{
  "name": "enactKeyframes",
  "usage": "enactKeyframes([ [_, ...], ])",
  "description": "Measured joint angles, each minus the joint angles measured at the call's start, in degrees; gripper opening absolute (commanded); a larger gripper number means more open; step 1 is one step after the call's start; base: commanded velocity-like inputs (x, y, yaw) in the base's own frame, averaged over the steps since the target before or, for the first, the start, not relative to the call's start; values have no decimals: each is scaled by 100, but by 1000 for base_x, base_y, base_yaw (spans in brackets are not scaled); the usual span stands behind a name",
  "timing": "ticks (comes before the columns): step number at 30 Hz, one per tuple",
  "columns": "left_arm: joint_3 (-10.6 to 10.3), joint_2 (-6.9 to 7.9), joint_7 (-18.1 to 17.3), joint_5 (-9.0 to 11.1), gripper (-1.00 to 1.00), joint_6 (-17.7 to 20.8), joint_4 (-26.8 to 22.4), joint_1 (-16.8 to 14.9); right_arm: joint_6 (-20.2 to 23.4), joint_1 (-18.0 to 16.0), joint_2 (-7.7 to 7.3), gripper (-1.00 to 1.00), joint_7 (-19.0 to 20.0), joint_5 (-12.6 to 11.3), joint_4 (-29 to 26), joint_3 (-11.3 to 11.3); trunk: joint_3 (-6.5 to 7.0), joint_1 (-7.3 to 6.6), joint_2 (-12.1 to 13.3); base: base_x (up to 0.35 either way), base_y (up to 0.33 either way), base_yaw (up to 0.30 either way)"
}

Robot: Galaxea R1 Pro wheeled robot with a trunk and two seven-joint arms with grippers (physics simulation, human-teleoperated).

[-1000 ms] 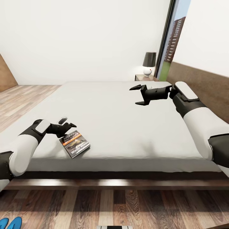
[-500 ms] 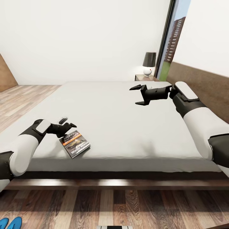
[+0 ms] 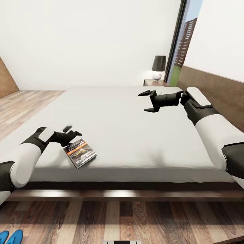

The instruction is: In the bedroom, move the book from the bed onto either nightstand, and place the two sandals side by side next to the bed.

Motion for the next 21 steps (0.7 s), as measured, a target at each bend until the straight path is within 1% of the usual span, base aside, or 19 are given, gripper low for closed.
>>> enactKeyframes([
  [7, 5, -1, 2, 8, 100, 4, -3, 0, 0, 0, 0, 100, 3, 1, 0, -2, 0, 0, 0, -32, -39, 0],
  [21, 2, -1, 5, 11, 100, 7, -3, 1, 0, 1, 0, 100, 5, 1, 0, -8, 0, -1, 0, -4, -5, 0],
])
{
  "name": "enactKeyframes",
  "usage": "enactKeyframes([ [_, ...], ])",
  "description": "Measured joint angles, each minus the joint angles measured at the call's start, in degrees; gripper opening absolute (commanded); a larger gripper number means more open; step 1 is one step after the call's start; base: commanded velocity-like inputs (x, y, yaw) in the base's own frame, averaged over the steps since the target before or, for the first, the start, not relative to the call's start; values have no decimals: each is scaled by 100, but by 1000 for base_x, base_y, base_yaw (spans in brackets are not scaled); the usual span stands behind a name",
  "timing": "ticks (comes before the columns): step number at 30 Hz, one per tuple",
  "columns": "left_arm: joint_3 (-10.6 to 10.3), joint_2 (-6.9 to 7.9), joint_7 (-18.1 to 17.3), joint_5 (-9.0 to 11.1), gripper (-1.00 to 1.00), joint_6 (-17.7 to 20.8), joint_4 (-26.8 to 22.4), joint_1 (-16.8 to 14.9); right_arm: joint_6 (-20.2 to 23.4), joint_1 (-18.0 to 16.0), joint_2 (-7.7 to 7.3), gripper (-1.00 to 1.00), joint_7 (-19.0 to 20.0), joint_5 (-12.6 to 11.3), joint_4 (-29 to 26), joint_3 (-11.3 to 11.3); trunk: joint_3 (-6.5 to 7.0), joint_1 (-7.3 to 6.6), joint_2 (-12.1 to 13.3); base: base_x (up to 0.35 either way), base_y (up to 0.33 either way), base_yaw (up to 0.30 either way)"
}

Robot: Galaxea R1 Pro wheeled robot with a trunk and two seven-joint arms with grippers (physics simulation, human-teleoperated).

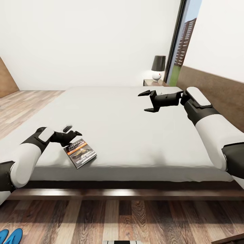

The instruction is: In the bedroom, move the book from the bed onto either nightstand, and place the two sandals side by side next to the bed.

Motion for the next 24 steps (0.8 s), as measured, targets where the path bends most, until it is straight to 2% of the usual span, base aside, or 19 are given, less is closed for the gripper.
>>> enactKeyframes([
  [24, -1, -8, -2, 4, 100, -2, 0, 0, 0, 0, 0, 100, -3, 0, 6, 1, 0, 1, 0, -6, 0, 0],
])
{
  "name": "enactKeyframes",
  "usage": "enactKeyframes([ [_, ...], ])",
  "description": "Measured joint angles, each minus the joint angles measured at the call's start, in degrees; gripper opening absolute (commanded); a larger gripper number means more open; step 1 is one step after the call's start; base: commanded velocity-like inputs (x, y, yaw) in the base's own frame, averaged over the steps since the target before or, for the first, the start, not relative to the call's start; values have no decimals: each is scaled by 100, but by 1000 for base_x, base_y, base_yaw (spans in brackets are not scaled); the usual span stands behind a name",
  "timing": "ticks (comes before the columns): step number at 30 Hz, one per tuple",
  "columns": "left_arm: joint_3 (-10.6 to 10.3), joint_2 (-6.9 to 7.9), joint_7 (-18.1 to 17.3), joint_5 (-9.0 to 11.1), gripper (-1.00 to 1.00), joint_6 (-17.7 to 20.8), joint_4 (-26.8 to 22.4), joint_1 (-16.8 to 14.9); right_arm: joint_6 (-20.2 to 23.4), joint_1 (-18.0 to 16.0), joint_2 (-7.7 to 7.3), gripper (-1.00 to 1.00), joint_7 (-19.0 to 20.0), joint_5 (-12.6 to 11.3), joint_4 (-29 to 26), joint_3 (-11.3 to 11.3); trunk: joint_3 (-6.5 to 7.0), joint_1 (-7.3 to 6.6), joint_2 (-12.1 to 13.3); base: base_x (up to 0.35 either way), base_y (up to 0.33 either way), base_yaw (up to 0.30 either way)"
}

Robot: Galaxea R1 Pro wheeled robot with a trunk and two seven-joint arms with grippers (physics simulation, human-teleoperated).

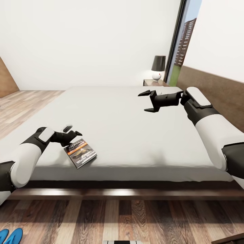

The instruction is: In the bedroom, move the book from the bed onto either nightstand, and place the two sandals side by side next to the bed.

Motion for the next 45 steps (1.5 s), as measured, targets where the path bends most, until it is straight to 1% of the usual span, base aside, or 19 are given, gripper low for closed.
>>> enactKeyframes([
  [11, 7, 6, 7, 30, 100, 10, 4, 2, 0, 0, 0, 100, -1, 0, 0, -2, 0, 0, 0, -16, 0, 0],
  [45, -4, -1, 6, 3, 100, 6, 3, 1, 0, 0, 0, 100, 6, 0, 1, -2, 0, 0, 0, 0, 0, 0],
])
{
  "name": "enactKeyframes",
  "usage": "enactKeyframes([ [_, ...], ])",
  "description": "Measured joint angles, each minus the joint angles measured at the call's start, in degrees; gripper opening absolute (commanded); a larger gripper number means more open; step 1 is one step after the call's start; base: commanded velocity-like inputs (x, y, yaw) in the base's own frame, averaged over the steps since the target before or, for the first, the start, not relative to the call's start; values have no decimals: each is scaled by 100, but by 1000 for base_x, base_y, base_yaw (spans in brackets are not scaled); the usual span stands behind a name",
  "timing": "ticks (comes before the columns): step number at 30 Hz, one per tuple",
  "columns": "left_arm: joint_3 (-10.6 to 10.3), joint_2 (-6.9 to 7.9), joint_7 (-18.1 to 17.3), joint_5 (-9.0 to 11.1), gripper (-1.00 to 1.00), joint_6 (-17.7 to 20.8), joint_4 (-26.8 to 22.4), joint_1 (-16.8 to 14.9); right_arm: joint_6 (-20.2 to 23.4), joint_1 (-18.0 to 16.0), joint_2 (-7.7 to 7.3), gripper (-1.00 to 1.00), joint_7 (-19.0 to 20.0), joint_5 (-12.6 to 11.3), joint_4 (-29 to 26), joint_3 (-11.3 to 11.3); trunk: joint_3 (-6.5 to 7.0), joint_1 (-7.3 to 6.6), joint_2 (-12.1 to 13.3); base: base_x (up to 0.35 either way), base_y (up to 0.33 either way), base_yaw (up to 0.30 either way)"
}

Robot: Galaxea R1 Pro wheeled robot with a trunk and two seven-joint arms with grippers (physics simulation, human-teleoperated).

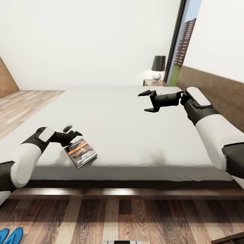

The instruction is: In the bedroom, move the book from the bed onto either nightstand, and place the two sandals side by side next to the bed.

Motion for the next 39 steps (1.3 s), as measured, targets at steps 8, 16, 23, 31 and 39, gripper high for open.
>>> enactKeyframes([
  [8, 0, 0, 0, 1, 100, 1, -1, 0, 0, 0, 0, 100, 2, 0, 1, 0, 0, 0, 0, 0, 0, 0],
  [16, 1, 0, 0, 0, 100, 1, -1, 0, 0, 0, 0, 100, 2, 1, 1, 0, 0, 0, 0, 0, 0, 0],
  [23, -2, -3, 0, -9, 100, -1, -1, 0, 0, 0, -2, 100, 2, 5, 1, 0, 0, 0, 0, 0, -3, 0],
  [31, -17, -6, -1, -60, 100, -4, -67, 0, 0, 0, -2, 100, 2, 6, 2, 0, 0, 0, 0, 0, -46, 0],
  [39, -12, -1, -7, -44, 100, -9, -75, 1, 0, 0, -4, 100, 3, 7, 1, 0, 0, 0, 0, 0, -17, 0],
])
